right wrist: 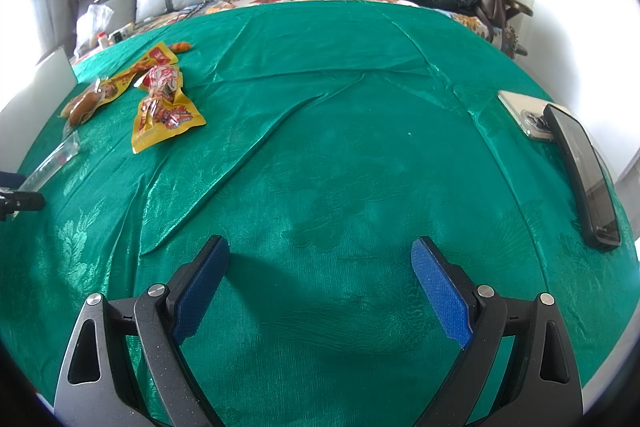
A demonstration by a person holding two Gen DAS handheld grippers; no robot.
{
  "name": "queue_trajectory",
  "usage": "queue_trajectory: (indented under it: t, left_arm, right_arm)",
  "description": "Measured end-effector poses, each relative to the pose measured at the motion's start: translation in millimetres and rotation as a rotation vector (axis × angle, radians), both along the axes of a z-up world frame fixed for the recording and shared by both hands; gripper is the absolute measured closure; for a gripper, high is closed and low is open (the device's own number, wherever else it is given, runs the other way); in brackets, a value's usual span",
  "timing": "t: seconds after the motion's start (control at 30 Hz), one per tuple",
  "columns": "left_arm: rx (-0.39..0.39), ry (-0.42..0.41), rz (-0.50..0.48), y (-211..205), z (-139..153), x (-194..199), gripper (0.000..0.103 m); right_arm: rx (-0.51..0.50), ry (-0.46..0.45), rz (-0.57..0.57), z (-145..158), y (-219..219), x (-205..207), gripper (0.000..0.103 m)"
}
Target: Organize snacks
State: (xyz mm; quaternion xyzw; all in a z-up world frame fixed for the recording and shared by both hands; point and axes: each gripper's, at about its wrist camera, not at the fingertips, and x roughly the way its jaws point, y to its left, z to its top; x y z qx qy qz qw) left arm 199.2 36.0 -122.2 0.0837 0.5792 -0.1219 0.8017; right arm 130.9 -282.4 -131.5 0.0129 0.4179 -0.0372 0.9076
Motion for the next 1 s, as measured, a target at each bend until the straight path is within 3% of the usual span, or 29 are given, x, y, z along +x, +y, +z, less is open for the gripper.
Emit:
queue_trajectory:
  t: [0.2, 0.3, 0.37, 0.4, 0.5, 0.63, 0.83, 0.9, 0.97, 1.0]
  left_arm:
    - [0.026, 0.071, -0.023, -1.0, -0.2, 2.4, 0.001]
    - [0.004, 0.023, -0.04, -5.9, 10.6, -8.8, 0.034]
    - [-0.006, 0.003, -0.039, -7.4, 15.6, -16.3, 0.068]
    - [-0.011, -0.002, -0.02, -5.5, 17.1, -19.0, 0.077]
    - [-0.105, 0.009, 0.053, 3.7, 19.6, -28.4, 0.084]
    - [-0.193, -0.001, 0.126, 6.4, 18.8, -51.5, 0.085]
    - [-0.148, -0.056, 0.107, 1.3, 16.6, -59.6, 0.082]
    - [-0.14, -0.061, 0.091, -2.2, 16.5, -54.4, 0.07]
    - [-0.124, -0.068, 0.083, -7.1, 14.2, -46.8, 0.035]
    - [-0.111, -0.073, 0.072, -9.8, 12.6, -44.4, 0.029]
  right_arm:
    - [0.0, 0.0, 0.0, 0.0, 0.2, 0.1, 0.008]
    - [0.0, 0.0, 0.0, 0.1, 0.2, 0.1, 0.008]
    - [-0.001, 0.0, 0.0, 0.1, 0.2, 0.0, 0.008]
    - [-0.001, 0.0, 0.0, 0.0, 0.2, 0.0, 0.008]
    - [-0.001, 0.0, 0.001, 0.2, 0.3, 0.1, 0.008]
    - [-0.001, 0.0, 0.0, 0.2, 0.4, 0.1, 0.008]
    - [-0.002, 0.0, 0.0, 0.2, 0.6, 0.2, 0.008]
    - [-0.002, 0.001, 0.001, 0.1, 0.3, 0.1, 0.008]
    - [-0.001, 0.001, 0.001, 0.2, 0.2, 0.2, 0.008]
    - [-0.001, 0.001, 0.001, 0.4, 0.1, 0.1, 0.008]
